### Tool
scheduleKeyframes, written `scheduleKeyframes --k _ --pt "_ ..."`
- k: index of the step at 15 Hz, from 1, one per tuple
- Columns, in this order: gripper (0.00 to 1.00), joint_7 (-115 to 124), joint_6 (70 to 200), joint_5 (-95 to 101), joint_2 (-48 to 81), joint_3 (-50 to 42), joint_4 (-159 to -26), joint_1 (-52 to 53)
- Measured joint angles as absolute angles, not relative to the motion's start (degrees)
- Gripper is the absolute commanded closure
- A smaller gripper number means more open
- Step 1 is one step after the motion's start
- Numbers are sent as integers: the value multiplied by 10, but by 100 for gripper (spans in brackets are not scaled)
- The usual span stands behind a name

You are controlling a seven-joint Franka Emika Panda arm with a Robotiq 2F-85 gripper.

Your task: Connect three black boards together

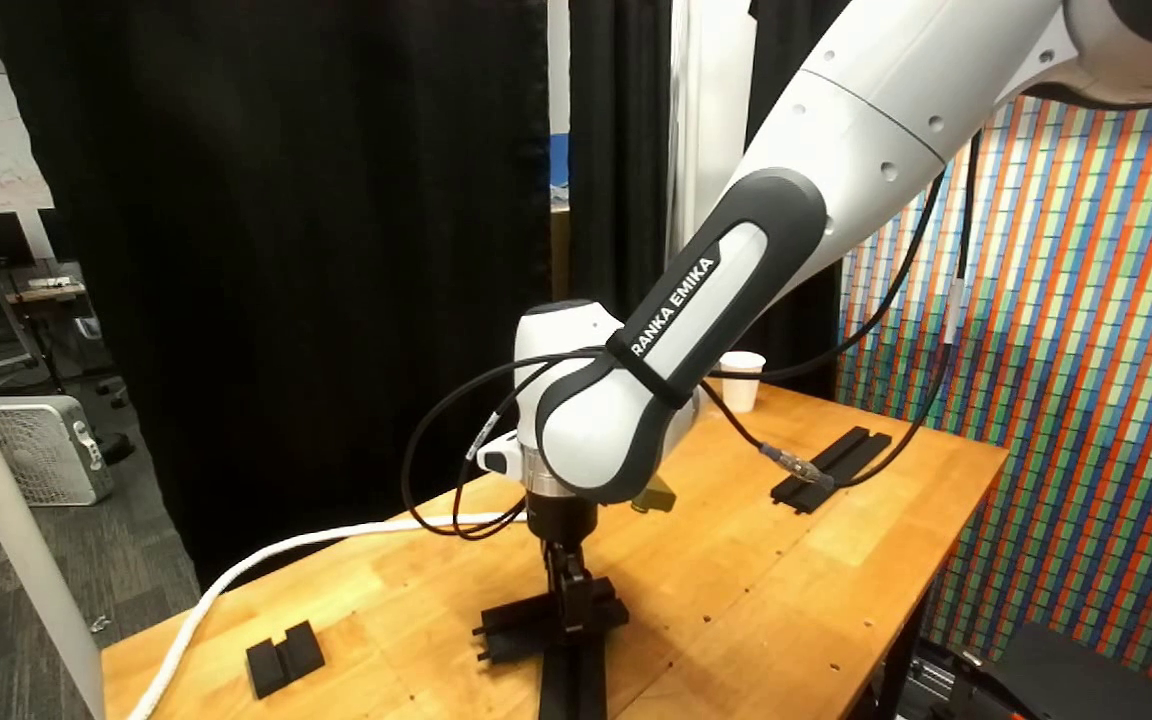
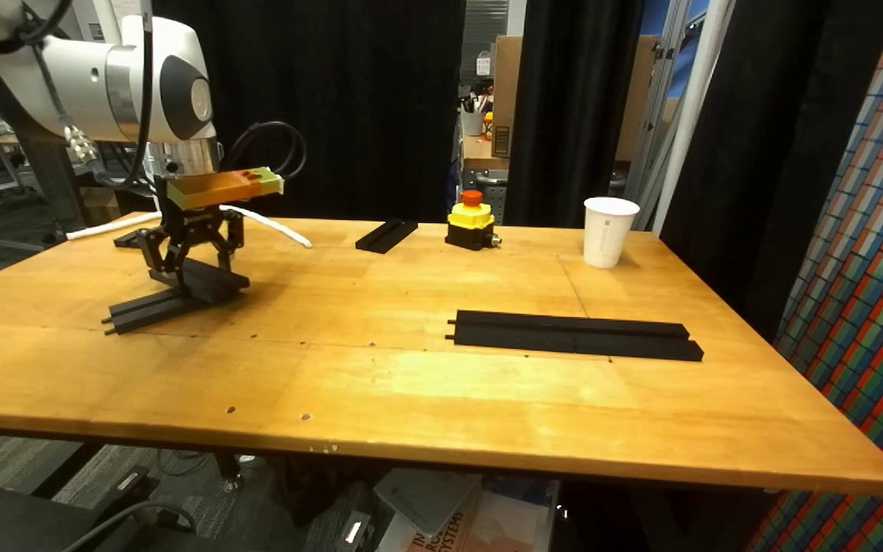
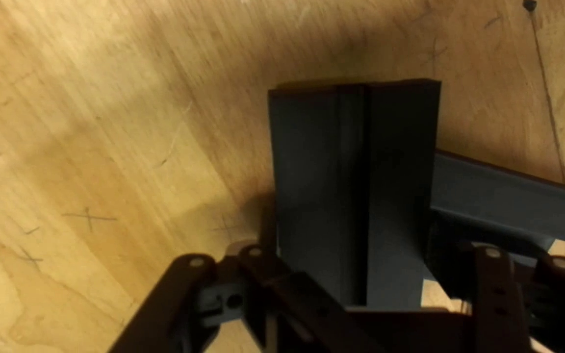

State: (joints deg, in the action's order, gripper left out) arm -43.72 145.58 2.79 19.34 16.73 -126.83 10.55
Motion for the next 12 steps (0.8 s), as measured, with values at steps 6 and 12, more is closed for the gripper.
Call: scheduleKeyframes --k 6,12 --pt "53 -437 1463 28 190 167 -1271 93" --pt "53 -469 1468 21 127 156 -1314 33"
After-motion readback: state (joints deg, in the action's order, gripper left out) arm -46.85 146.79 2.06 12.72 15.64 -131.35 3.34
